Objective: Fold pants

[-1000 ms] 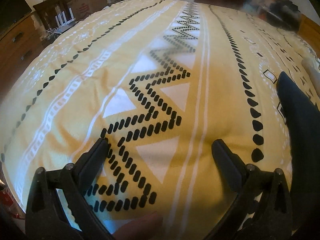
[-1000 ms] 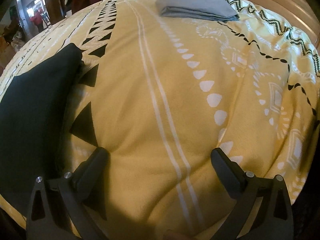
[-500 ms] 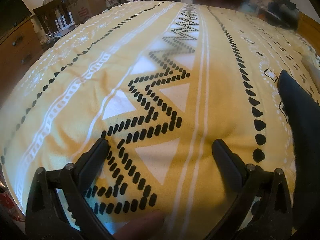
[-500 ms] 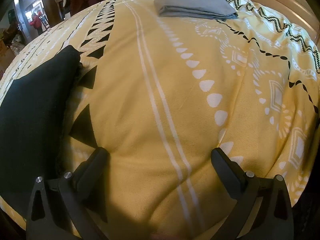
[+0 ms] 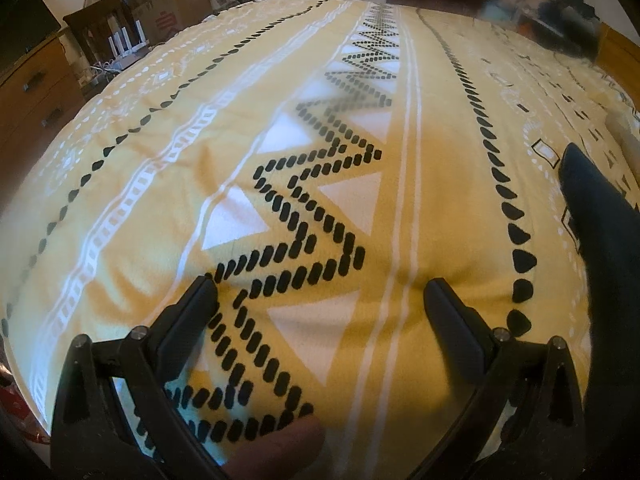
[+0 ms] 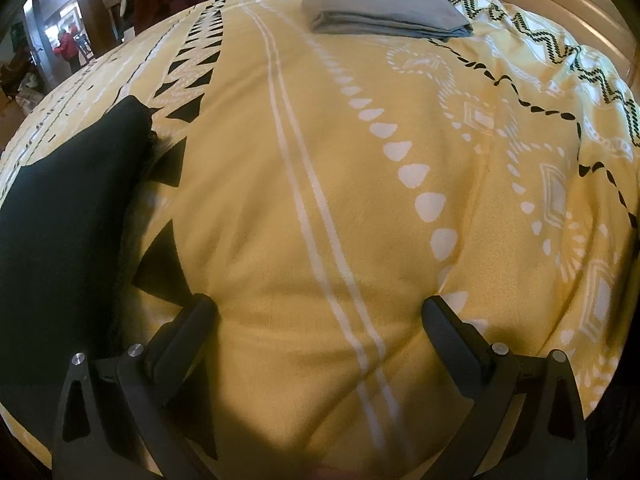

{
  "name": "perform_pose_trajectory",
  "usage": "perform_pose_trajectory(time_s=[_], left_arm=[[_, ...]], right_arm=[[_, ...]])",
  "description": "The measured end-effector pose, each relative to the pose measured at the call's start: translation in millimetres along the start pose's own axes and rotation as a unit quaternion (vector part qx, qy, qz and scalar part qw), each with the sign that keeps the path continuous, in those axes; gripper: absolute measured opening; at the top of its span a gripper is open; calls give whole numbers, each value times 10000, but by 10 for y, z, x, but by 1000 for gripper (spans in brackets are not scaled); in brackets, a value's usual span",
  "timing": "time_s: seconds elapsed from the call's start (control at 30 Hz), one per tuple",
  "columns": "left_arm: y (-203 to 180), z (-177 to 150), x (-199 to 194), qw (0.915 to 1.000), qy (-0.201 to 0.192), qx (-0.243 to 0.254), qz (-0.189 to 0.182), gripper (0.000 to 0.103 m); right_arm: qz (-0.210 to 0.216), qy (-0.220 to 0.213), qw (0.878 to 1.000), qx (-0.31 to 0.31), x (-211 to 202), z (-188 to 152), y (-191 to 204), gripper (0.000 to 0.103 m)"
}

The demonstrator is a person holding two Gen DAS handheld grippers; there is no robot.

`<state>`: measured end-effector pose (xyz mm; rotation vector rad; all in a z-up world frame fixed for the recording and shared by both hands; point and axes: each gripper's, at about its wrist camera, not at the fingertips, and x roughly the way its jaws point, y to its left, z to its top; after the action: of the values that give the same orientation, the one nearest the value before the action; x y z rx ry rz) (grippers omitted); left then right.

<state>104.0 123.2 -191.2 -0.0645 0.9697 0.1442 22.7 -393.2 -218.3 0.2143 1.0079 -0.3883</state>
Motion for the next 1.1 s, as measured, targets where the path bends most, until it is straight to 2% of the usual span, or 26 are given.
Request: perform_pose_trajectory(time_s=[0.13,0.23,0.33,0.43,0.47,0.53,0.6,0.67,0.8,1.1], left_arm=[[-75,36,-119,9999,34,94,89,103],[-298,78,-506,9986,-395,360,-64,103],[-615,95,-1086,9942,-867,479,-430,103],[-1002,69,-1728,9870,-1283,364,-900,103],[-1106,66,-1868,9854,-1382,354,-932,103],[-1430,48,-2204,9836,-1550,509,-765,103],[-1669,26,-2453,9835,-1578,678,-565,103],[-1847,-36,-2657,9823,-1573,850,-551,103],[-1917,-149,-2844,9811,-1456,941,-860,103],[-2038,-170,-2876,9829,-1285,1020,-840,103]], right_arm=[[-36,13,10000,-12,-13,26,2,103],[-173,-121,9997,-146,-148,108,40,103],[-54,-421,9989,-200,-571,213,106,103],[172,-809,9959,-378,-1159,304,322,103],[262,-892,9947,-437,-1373,324,433,103],[456,-1071,9917,-540,-1722,342,620,103],[617,-1257,9878,-685,-2035,352,807,103],[642,-1370,9850,-828,-2275,308,955,103],[775,-1434,9815,-1006,-2602,182,1125,103],[775,-1307,9837,-961,-2774,-60,1074,103]])
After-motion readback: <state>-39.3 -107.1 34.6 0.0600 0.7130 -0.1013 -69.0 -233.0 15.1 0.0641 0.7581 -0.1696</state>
